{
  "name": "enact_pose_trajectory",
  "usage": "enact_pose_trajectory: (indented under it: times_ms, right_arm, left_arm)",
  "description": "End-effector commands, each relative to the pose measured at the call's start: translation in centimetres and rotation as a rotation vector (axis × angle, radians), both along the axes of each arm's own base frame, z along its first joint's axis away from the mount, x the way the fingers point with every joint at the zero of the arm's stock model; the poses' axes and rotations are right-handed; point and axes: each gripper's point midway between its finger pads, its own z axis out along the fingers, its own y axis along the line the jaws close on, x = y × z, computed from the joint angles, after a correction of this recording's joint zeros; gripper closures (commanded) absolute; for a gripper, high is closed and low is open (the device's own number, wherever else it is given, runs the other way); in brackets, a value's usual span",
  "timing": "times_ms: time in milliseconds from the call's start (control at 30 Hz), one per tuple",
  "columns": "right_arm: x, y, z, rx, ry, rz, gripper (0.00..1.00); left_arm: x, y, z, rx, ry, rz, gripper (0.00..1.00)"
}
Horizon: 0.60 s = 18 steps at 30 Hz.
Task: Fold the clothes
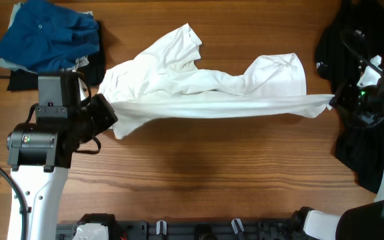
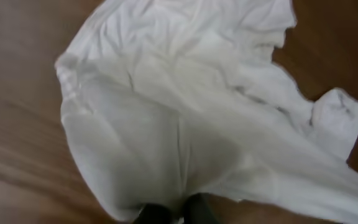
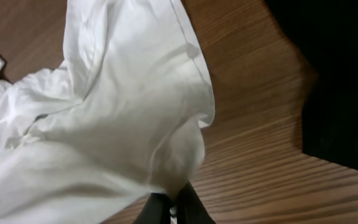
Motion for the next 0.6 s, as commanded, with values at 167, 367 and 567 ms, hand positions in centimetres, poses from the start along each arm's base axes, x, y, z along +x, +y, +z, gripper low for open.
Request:
enact_pose_trajectory:
  times_ms: [167, 367, 567]
  right_arm:
    - [-2.8, 1.1, 1.9, 0.003, 0.017, 0.040, 0.96]
    - [-1.9, 0.3, -0.5, -0.009, 0.052, 0.033, 0.96]
    - [1.1, -0.2, -5.6, 0.022, 0.089, 0.018, 0.96]
  left_arm:
    - [-5.9, -1.1, 0.0, -0.083, 0.152, -0.022, 0.96]
    - [-2.1, -0.6, -2.5, -0.044, 0.207, -0.007, 0.96]
    - [4.0, -0.8, -9.2, -0.027, 0.325, -0.008, 0.96]
